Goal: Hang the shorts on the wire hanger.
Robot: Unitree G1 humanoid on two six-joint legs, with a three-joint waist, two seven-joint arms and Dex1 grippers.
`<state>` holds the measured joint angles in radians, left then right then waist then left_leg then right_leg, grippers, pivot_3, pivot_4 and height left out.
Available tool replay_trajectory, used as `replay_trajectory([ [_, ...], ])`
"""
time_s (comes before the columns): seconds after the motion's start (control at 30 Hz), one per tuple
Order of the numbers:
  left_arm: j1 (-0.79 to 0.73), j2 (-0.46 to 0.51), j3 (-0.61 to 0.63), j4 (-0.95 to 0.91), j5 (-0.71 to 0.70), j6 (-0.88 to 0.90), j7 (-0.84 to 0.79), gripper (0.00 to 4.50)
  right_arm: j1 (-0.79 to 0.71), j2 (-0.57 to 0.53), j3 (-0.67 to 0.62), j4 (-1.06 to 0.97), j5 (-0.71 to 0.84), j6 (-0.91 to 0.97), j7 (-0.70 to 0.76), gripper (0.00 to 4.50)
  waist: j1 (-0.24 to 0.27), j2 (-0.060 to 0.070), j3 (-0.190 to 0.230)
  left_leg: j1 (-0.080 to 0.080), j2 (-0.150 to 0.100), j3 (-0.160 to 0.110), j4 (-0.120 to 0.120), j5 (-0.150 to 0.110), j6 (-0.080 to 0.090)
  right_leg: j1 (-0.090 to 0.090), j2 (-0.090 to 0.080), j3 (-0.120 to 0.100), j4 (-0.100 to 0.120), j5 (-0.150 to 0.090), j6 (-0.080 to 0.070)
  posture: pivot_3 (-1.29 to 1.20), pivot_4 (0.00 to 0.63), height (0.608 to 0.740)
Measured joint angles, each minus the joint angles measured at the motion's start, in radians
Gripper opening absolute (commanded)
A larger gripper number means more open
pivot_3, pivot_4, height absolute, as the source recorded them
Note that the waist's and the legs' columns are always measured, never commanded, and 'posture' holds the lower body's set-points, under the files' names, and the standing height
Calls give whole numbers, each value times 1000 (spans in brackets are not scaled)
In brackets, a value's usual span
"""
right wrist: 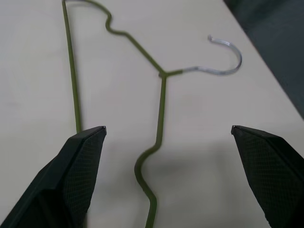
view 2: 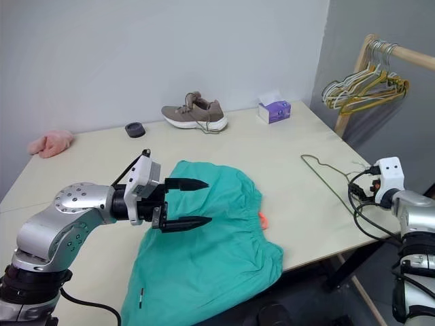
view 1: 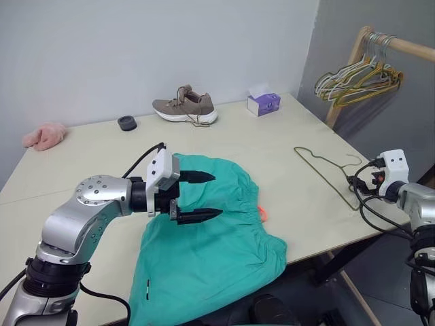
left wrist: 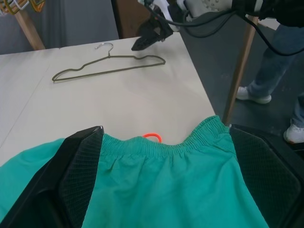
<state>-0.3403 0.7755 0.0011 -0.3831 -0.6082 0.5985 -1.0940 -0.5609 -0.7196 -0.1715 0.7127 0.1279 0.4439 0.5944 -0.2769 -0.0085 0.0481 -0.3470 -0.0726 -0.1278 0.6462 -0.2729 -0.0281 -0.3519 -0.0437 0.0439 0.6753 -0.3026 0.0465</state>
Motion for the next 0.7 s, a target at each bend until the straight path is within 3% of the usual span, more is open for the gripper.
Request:
replay_trajectory([
  [0.3, -27, -6, -18, 8, 8, -11, -7, 4472, -126, 13, 76, 212, -66, 4, 22, 4500, -16, 1, 0, 0, 0, 0, 0, 0, 0, 0, 0, 0, 0, 0, 0, -311, 0, 740],
  [0.33, -27, -7, -19, 8, 9, -12, -6, 4494, -140, 12, 76, 229, -66, 22, 32, 4326, -18, 1, -1, 0, 0, 0, 0, 0, 0, 0, 0, 0, 0, 0, 0, -311, 0, 740],
  [0.43, -27, -7, -18, 8, 9, -13, 1, 4500, -165, 4, 97, 254, -73, 72, 75, 3559, -23, -2, -3, 0, 0, -1, 0, 0, 0, 1, 0, -1, 0, 0, 0, -303, 0, 740],
  [0.7, -13, -6, -14, -1, 6, -9, 24, 4500, -143, 17, 148, 226, -93, 113, 129, 772, -22, -18, -16, 1, 1, -4, 0, 0, 0, 4, 0, -4, -2, 0, 0, -293, 0, 740],
])
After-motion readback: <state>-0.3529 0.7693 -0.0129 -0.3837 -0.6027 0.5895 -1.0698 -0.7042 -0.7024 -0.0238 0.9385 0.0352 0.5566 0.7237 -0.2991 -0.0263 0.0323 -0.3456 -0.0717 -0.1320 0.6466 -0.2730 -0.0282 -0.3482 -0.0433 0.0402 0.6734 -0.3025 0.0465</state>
